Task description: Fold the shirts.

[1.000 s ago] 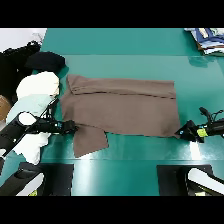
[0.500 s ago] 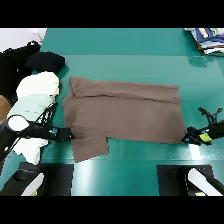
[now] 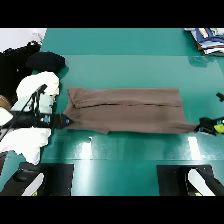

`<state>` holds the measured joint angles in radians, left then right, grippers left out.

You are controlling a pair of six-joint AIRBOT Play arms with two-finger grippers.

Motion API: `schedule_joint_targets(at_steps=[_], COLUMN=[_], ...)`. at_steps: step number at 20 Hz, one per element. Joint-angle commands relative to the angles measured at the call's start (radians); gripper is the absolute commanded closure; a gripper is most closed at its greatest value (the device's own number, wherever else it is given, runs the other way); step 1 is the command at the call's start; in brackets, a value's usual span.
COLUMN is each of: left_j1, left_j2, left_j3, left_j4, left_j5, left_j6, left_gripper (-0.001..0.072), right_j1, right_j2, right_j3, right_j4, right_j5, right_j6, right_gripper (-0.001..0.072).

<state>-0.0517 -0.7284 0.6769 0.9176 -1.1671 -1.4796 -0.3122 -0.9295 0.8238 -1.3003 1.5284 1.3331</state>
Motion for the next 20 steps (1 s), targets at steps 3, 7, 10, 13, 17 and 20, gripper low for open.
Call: schedule_joint_targets(at_steps=[3,7,10,13,17,20], left_j1=[0.000,0.000,0.000,0.000,0.000,0.000], left_j2=[-0.337,-0.597,-0.707,-0.742,-0.742,-0.738], left_j3=[0.207,0.385,0.480,0.520,0.535,0.592], left_j4=[0.011,0.011,0.010,0.010,0.010,0.050], left_j5=[0.187,0.235,0.291,0.337,0.364,0.281], left_j6=[0.107,0.130,0.127,0.127,0.114,0.125], left_gripper=[0.0681,0.0681,0.0681,0.0681,0.0139,0.0126], right_j1=[0.129,0.190,0.204,0.192,0.149,0.110], right_j2=[-0.287,-0.506,-0.628,-0.725,-0.806,-0.808], right_j3=[0.245,0.428,0.555,0.671,0.793,0.824], right_j4=[0.026,0.026,0.034,0.140,0.303,0.322], right_j5=[-0.095,-0.117,-0.119,-0.114,-0.113,-0.080], right_j6=[0.031,0.039,0.054,0.054,0.053,0.031], right_gripper=[0.0699,0.0697,0.0697,0.0695,0.0331,0.0331])
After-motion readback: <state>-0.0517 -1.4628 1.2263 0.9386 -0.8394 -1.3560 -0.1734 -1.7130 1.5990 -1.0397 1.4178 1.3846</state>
